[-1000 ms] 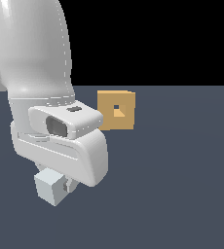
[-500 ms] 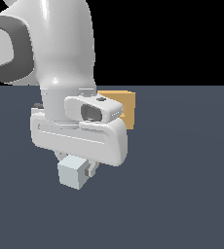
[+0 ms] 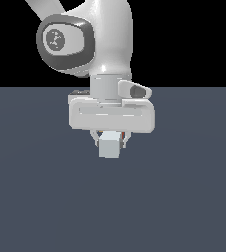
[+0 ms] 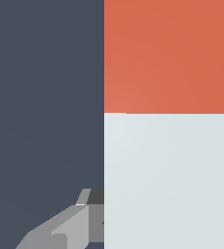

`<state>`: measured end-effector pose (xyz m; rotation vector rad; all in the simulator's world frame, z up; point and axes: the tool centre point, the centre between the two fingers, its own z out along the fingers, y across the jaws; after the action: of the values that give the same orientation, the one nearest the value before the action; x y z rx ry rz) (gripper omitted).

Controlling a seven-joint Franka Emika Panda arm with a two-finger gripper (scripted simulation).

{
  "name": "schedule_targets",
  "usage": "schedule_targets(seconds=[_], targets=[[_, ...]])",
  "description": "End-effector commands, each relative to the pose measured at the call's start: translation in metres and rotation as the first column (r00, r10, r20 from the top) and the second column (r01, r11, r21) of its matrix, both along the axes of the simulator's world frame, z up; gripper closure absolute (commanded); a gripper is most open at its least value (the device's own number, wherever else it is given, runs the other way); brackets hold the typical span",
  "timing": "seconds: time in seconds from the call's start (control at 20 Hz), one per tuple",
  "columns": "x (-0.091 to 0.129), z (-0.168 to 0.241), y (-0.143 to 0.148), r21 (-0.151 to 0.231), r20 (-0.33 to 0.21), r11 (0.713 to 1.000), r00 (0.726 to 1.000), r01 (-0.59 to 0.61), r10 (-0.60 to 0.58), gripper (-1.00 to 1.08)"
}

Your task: Insert the peg into the horizontal hole in a box.

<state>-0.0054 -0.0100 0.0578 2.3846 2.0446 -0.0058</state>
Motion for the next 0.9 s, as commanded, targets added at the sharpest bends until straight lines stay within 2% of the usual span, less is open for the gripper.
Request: schedule_targets(seconds=[0.0, 0.45, 0.85], targets=[[0.017, 0.009, 0.023, 0.0, 0.003, 0.998, 0.998, -0.064, 0.064, 1.08], [0.047, 0.025, 0.082, 0.002, 0.003, 0.976, 0.976, -0.218, 0.218, 1.08], [0.054, 0.029, 0.099, 0.003, 0.003, 0.965, 0.965, -0.261, 0.261, 1.08]])
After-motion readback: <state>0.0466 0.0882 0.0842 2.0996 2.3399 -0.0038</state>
